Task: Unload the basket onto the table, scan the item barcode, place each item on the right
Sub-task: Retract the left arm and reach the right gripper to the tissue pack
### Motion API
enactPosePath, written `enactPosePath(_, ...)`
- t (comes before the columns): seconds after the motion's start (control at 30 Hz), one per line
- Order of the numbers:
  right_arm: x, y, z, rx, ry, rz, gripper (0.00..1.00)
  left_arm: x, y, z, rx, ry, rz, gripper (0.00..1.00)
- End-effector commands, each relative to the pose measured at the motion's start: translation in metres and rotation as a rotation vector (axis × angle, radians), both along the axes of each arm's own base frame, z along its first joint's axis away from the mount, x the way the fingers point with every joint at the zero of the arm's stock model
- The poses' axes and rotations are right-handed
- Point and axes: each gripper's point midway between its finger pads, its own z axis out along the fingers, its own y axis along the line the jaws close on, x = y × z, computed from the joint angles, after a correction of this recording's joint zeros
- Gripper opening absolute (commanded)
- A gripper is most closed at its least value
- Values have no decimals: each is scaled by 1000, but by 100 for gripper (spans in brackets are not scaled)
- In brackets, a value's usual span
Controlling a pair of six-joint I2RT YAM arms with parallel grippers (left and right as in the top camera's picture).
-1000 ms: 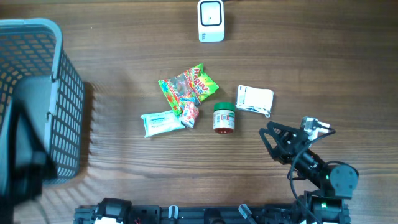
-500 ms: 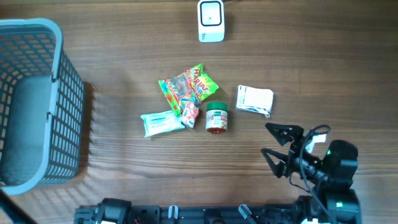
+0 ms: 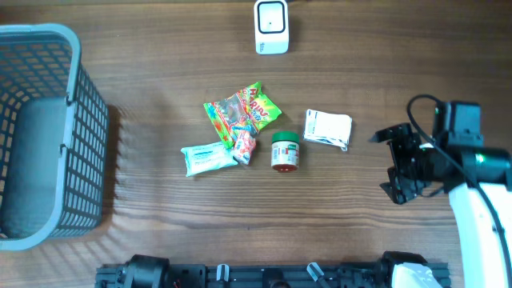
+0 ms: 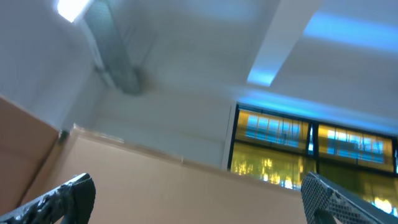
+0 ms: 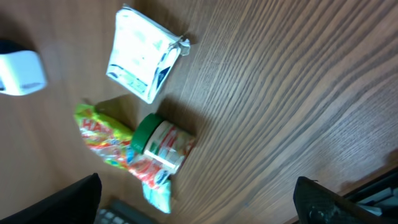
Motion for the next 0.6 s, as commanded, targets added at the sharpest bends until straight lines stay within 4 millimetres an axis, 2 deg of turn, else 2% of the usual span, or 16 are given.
enactPosePath(0.0, 14, 1, -8, 20, 68, -75, 100, -15, 5, -10, -3, -44, 40, 100)
enactPosePath(0.07, 27, 23, -8, 162, 74, -60, 100, -13, 6, -12, 11, -34, 73, 100)
enactPosePath(0.1, 31, 25, -11, 186, 95, -89, 100, -13, 6, -11, 17, -34, 84, 100)
enactPosePath(0.23, 45, 22, -39, 161, 204, -238, 100, -13, 6, -11, 17, -35, 84, 100)
enactPosePath(0.37, 78, 38, -66, 179, 200, -242, 100, -13, 6, -11, 17, -35, 84, 100)
enactPosePath(0.57, 119, 51, -100, 185, 141, -214, 99, -12, 6, -12, 17, -33, 84, 100)
